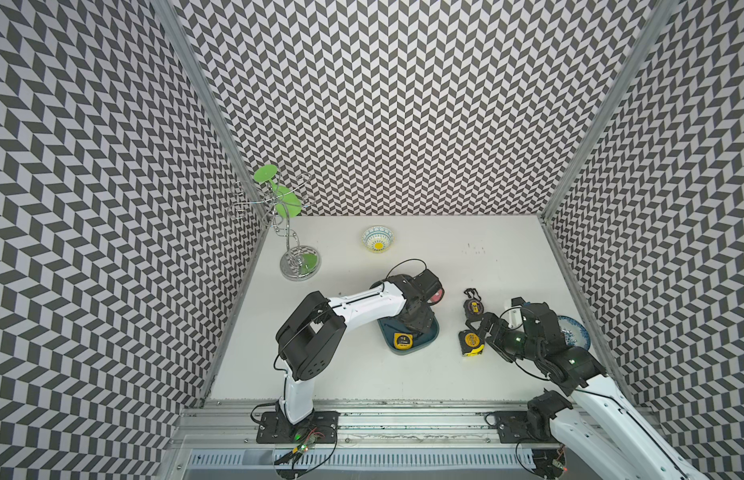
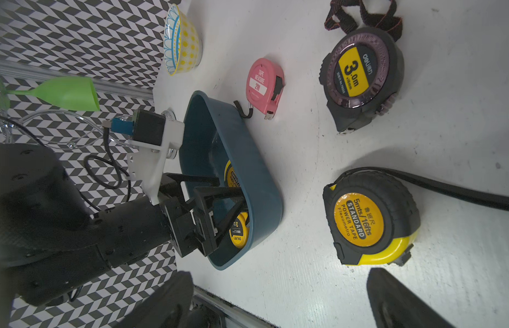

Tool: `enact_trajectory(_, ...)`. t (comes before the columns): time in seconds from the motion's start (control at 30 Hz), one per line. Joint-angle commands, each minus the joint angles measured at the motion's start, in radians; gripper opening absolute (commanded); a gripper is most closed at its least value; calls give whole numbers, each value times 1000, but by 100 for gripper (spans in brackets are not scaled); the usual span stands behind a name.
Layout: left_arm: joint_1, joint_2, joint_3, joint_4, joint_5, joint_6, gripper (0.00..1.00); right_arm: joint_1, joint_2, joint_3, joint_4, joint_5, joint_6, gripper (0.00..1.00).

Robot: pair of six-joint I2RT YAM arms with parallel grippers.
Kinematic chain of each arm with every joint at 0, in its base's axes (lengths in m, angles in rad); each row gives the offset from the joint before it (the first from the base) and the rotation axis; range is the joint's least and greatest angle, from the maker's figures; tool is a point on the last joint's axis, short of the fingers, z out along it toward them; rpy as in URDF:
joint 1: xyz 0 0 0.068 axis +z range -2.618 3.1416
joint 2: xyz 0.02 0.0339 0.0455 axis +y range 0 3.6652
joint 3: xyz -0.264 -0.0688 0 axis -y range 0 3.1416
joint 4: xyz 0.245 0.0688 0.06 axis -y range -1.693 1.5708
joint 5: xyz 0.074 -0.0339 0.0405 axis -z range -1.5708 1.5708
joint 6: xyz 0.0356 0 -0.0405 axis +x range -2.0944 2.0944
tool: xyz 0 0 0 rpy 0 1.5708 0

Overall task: Take the tape measure out of the storage box
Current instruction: Pick up the tape measure from the storage box.

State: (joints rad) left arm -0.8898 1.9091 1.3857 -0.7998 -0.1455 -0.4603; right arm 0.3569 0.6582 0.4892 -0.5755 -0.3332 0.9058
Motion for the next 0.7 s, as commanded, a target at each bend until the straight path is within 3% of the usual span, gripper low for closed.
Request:
enact_trajectory(0.0,1,3,13,-42,-69,12,97,-5,12,17,56,2,-6,100)
enact_trajectory(0.27,10,-40,25,-63,-96,-27,97,-9,39,33,80,-10,-18,100)
enact_trajectory(0.67,20,-80,8,83,171,-227,99,-19,61,56,87,-19,-39,99)
